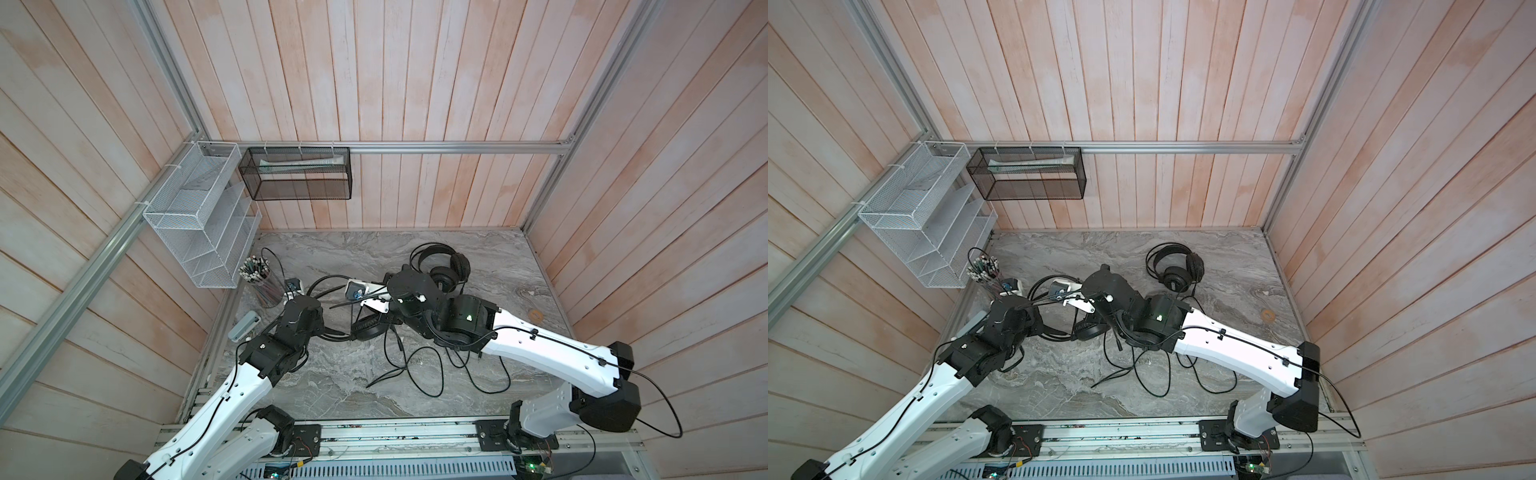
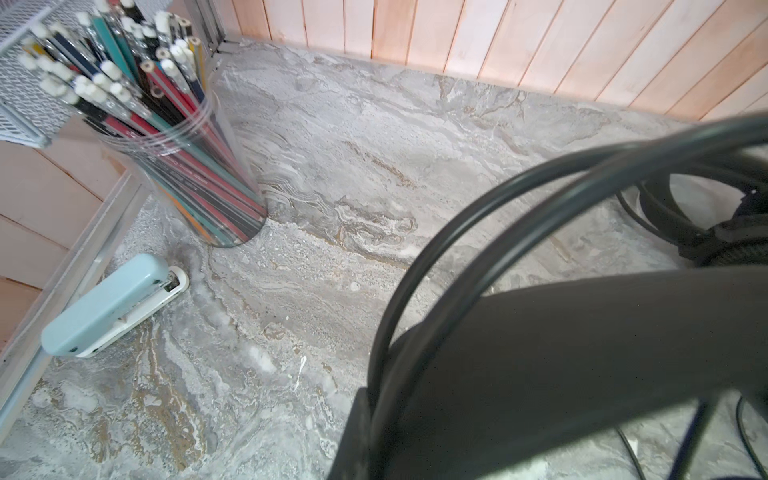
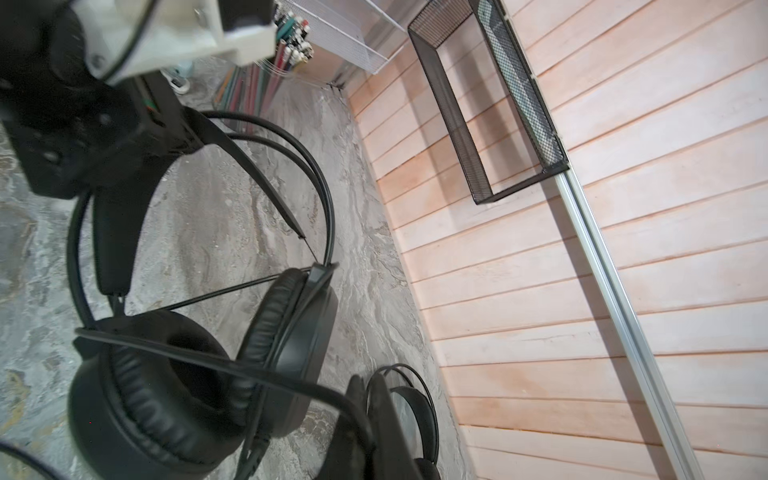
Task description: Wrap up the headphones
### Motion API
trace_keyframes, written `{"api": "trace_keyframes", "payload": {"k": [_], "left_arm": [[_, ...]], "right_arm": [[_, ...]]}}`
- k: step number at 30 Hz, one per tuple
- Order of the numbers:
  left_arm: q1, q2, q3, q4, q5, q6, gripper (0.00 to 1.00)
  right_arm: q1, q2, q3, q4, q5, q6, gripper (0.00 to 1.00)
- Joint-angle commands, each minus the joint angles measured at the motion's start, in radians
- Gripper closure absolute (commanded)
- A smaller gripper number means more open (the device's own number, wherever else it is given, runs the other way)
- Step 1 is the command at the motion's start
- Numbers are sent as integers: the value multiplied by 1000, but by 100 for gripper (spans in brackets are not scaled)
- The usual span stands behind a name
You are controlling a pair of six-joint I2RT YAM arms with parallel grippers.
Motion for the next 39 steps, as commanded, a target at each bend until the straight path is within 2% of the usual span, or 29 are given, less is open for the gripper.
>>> {"api": "trace_keyframes", "payload": {"k": [1,4,14,18,22,27,33,39], "left_arm": [[-4,-9,-42,2,-17,50,100],[-18,-5,-48,16,17,55,100],[-35,-58,-61,38,10,56,100],[-35,-62,-56,33,-12,51,100],[-35,-83,-40,6,-72,17,100],[-35,-128,-32,-13,-132,-21,100],[-29,-133,-19,-39,-174,-45,100],[-29,-142,-21,-37,-171,-44,100]], "right_arm": [[-11,-8,8,158,58,-10,100],[-14,14,0,216,73,-31,100],[-65,42,-51,407,79,-34,91],[-64,35,-69,484,97,-16,90],[-42,-8,-64,407,-34,70,97],[58,-27,-59,224,-191,126,100],[103,-41,-32,13,-279,234,100],[101,-113,-88,-59,-253,293,100]]}}
